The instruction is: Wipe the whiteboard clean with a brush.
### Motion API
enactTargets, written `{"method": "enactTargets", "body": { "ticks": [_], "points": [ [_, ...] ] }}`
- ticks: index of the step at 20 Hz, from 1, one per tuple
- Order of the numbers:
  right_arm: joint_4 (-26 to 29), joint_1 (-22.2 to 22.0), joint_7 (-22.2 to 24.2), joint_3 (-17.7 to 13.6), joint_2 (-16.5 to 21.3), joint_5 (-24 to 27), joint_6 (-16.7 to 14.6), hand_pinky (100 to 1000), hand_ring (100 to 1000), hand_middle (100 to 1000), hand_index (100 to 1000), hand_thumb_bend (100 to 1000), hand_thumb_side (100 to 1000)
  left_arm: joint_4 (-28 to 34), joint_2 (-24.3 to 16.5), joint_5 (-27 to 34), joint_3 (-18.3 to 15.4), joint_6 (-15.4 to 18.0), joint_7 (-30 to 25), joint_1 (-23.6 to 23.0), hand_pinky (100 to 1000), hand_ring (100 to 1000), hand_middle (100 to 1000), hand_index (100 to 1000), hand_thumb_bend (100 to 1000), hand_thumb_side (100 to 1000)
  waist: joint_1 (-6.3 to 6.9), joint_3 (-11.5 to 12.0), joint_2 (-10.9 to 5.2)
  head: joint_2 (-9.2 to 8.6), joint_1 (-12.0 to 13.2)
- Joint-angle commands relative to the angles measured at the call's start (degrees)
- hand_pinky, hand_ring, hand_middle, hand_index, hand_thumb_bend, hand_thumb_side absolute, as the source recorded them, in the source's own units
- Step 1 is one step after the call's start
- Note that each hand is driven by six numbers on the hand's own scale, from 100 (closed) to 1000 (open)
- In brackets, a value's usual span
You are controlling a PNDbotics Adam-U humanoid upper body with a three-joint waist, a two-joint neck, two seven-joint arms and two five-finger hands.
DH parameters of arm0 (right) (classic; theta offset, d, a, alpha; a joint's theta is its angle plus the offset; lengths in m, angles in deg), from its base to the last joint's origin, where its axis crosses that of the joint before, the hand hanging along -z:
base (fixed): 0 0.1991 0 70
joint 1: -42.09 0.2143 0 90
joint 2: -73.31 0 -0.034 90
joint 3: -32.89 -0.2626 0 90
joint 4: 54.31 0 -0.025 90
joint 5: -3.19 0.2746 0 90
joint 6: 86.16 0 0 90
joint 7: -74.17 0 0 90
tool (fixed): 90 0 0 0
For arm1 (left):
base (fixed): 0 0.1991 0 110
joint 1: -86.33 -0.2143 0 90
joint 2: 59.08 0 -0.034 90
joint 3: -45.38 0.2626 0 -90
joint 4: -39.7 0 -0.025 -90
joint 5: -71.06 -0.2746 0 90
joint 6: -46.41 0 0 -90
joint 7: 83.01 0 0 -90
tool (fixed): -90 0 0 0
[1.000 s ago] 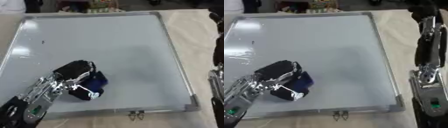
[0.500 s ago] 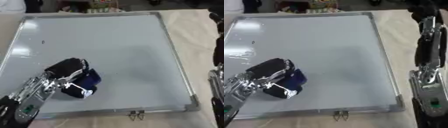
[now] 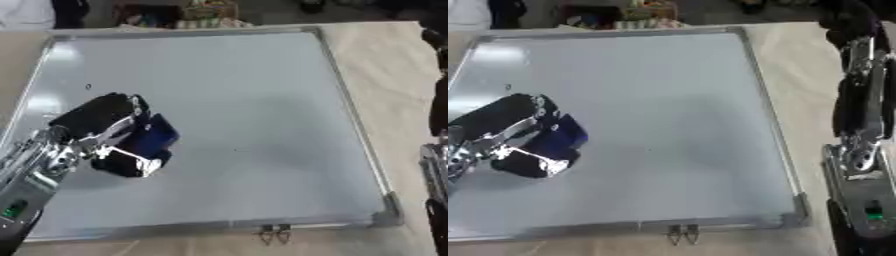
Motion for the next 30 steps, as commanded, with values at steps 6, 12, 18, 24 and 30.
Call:
{"method": "enactTargets", "body": {
  "ticks": [6,12,18,24,30],
  "points": [
    [0.6,0.9,0.0,-0.4,1.4,0.2,-0.5,863,831,659,880,100,1000,-0.7,-6.7,3.9,-5.4,-3.3,0.9,2.1,496,475,262,155,208,310,-0.35,-0.7,-0.49,-1.15,1.2],
    [0.6,1.2,0.1,-0.3,1.4,0.2,-0.6,864,831,658,880,100,1000,-6.0,-9.3,5.7,-9.0,-4.2,2.1,4.0,498,474,258,156,204,316,-0.48,-1.5,0.18,-2.30,2.7],
    [0.6,1.5,0.3,-0.3,1.5,0.2,-0.7,865,832,657,881,100,1000,-12.6,-10.5,5.7,-11.9,-3.9,4.1,6.3,501,475,257,158,207,323,-0.63,-2.2,1.07,-3.69,4.1],
    [0.6,1.7,0.3,-0.4,1.4,0.2,-0.9,865,833,656,880,100,1000,-21.3,-10.1,6.1,-16.0,-4.0,7.9,9.1,508,474,251,161,191,335,-0.87,-3.1,1.97,-5.00,5.1],
    [0.6,2.0,0.2,-0.4,1.5,0.1,-1.1,866,833,654,878,100,1000,-28.9,-8.6,6.5,-18.7,-3.3,11.6,11.7,515,473,246,163,175,353,-1.29,-4.0,2.81,-5.24,6.4]
  ]
}}
